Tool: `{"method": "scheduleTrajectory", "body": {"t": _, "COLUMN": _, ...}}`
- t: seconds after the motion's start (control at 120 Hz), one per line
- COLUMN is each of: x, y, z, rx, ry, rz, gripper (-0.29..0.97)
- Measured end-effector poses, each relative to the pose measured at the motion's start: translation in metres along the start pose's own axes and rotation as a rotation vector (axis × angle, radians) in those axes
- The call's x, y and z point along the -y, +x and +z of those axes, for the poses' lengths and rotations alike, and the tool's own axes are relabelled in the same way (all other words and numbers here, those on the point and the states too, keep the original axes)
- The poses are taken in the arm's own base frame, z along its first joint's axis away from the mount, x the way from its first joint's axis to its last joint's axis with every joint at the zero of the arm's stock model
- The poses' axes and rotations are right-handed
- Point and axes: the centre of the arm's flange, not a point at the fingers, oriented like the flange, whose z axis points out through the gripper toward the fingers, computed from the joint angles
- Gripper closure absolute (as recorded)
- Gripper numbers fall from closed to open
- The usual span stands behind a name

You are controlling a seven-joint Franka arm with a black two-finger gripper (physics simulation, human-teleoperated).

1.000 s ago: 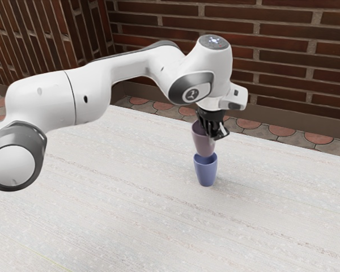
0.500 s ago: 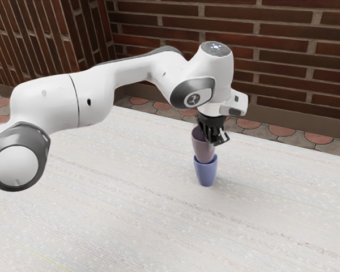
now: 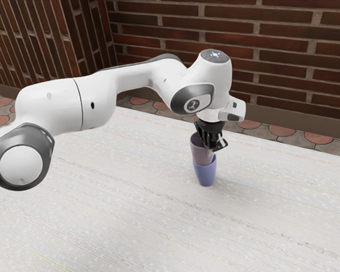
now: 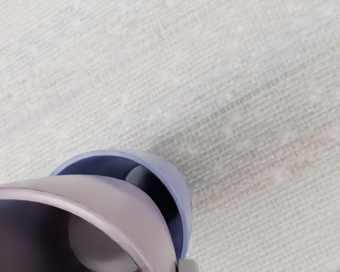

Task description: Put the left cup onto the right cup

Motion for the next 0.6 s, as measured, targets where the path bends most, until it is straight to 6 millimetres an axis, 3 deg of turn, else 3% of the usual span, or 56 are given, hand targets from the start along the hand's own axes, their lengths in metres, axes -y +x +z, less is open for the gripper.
{"method": "scheduleTrajectory", "body": {"t": 0.183, "x": -0.0053, "y": 0.0019, "z": 0.0, "rx": -0.007, "ry": 0.007, "rz": 0.016, "gripper": 0.74}}
{"method": "scheduleTrajectory", "body": {"t": 0.442, "x": -0.0058, "y": 0.0019, "z": 0.0025, "rx": -0.004, "ry": 0.007, "rz": 0.023, "gripper": 0.39}}
{"method": "scheduleTrajectory", "body": {"t": 0.6, "x": -0.0051, "y": 0.0016, "z": 0.0003, "rx": -0.004, "ry": 0.009, "rz": 0.024, "gripper": 0.25}}
